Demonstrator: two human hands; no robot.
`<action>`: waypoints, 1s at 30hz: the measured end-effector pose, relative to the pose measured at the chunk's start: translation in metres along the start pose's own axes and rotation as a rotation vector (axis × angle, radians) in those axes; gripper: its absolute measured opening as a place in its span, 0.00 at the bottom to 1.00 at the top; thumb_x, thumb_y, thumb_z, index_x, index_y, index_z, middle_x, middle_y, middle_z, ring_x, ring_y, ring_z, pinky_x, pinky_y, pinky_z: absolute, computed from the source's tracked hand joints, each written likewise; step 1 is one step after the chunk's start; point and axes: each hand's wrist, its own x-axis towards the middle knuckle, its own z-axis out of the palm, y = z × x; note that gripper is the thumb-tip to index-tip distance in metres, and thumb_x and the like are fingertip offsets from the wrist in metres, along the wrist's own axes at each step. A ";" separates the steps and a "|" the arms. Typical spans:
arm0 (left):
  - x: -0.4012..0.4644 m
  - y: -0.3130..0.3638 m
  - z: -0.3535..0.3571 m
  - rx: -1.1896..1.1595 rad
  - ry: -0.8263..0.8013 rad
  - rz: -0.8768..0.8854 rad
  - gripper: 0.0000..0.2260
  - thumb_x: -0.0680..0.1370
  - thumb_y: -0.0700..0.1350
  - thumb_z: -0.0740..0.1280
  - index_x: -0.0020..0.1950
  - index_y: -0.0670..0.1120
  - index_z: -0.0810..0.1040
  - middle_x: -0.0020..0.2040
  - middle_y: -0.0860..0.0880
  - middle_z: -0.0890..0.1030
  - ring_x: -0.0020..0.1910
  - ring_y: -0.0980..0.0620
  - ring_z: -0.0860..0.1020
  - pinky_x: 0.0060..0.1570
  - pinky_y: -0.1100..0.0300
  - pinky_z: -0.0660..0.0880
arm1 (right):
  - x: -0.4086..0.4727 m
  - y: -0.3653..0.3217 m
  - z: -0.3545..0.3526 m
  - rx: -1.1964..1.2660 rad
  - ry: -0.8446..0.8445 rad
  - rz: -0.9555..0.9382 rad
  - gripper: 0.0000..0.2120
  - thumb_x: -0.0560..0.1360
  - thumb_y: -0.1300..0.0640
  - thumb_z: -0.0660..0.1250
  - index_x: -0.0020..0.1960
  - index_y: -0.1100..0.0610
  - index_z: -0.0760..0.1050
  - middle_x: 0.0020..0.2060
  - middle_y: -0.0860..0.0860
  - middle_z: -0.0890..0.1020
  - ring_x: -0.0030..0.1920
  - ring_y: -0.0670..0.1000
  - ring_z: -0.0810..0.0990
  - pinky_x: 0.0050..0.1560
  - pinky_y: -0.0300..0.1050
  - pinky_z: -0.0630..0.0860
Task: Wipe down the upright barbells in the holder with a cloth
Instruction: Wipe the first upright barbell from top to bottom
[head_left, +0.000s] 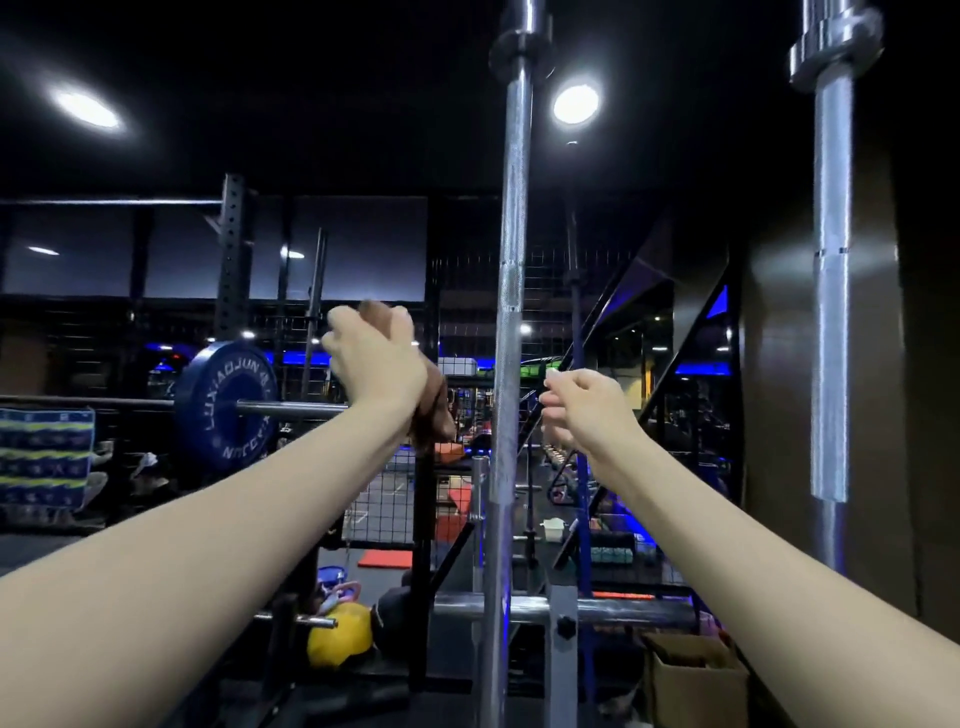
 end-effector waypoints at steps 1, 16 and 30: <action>-0.003 0.004 0.008 -0.006 -0.024 0.032 0.16 0.80 0.49 0.61 0.61 0.39 0.65 0.63 0.39 0.66 0.59 0.40 0.70 0.53 0.54 0.66 | 0.002 -0.002 0.002 -0.026 0.012 -0.019 0.16 0.81 0.57 0.59 0.38 0.66 0.63 0.35 0.54 0.67 0.32 0.48 0.63 0.32 0.41 0.62; -0.027 0.017 0.086 -0.159 -0.437 0.225 0.16 0.78 0.60 0.60 0.50 0.47 0.72 0.61 0.47 0.63 0.64 0.47 0.63 0.69 0.51 0.62 | 0.080 -0.028 0.008 0.135 -0.153 -0.088 0.12 0.82 0.58 0.55 0.43 0.57 0.73 0.33 0.52 0.72 0.30 0.47 0.68 0.25 0.36 0.64; -0.014 0.001 0.090 0.229 -0.447 0.246 0.18 0.74 0.52 0.68 0.56 0.45 0.67 0.55 0.44 0.76 0.49 0.48 0.77 0.44 0.57 0.72 | 0.110 -0.023 0.003 0.096 -0.294 -0.052 0.14 0.80 0.54 0.61 0.37 0.54 0.75 0.31 0.49 0.72 0.28 0.44 0.69 0.33 0.37 0.71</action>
